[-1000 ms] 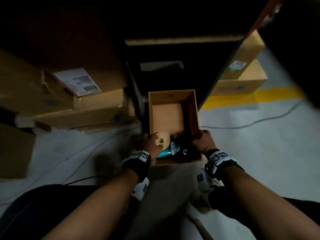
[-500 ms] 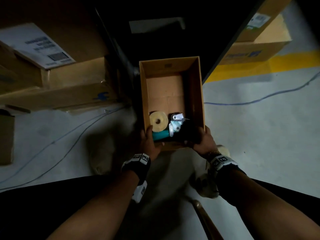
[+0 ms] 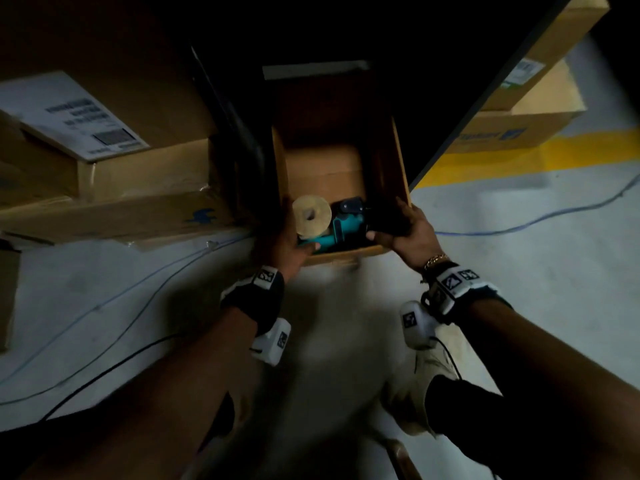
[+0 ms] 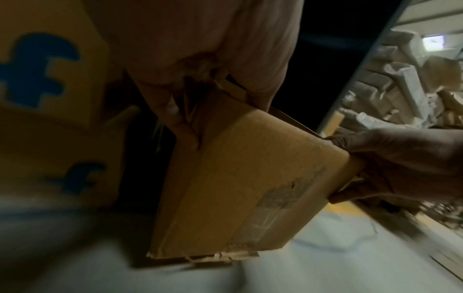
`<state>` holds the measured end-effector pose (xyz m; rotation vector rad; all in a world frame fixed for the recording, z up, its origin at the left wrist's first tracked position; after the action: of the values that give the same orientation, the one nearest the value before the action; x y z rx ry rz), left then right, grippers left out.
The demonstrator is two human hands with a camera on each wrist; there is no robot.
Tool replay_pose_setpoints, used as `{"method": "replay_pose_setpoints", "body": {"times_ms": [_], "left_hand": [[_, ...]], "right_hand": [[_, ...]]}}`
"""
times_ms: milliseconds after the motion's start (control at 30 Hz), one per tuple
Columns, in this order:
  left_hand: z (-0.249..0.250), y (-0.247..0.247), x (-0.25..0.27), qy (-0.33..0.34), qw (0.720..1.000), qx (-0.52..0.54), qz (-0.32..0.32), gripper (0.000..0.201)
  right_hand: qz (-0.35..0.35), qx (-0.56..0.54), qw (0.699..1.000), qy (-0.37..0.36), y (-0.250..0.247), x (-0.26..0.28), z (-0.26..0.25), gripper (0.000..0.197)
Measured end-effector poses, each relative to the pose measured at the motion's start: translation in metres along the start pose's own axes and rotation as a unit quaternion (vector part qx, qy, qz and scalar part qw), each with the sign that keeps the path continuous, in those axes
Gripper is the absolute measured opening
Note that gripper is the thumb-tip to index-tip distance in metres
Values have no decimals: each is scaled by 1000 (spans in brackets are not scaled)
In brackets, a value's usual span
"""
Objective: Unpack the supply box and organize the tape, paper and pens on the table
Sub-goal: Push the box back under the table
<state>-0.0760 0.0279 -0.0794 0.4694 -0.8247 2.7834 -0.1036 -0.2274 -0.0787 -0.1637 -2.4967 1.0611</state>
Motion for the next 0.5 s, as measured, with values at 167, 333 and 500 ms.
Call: {"method": "replay_pose_setpoints", "body": {"times_ms": [167, 333, 500], "left_hand": [[23, -12, -79, 38, 998, 40, -12, 109], [22, -3, -141, 70, 995, 67, -14, 114], [25, 4, -163, 26, 991, 114, 59, 91]], "right_hand": [[30, -28, 999, -9, -5, -68, -26, 100], [54, -44, 998, -7, -4, -108, -29, 96], [76, -23, 997, -6, 0, -133, -36, 83]]}}
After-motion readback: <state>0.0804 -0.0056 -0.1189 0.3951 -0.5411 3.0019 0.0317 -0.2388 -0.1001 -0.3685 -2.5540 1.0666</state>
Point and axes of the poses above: each hand's wrist, its own x-axis away from the middle knuckle, its own y-axis out of the palm, z = x × y, the point moved 3 cm from there along -x, towards the middle knuckle, and after that the axes turned 13 degrees about x, right-handed, at the moved point
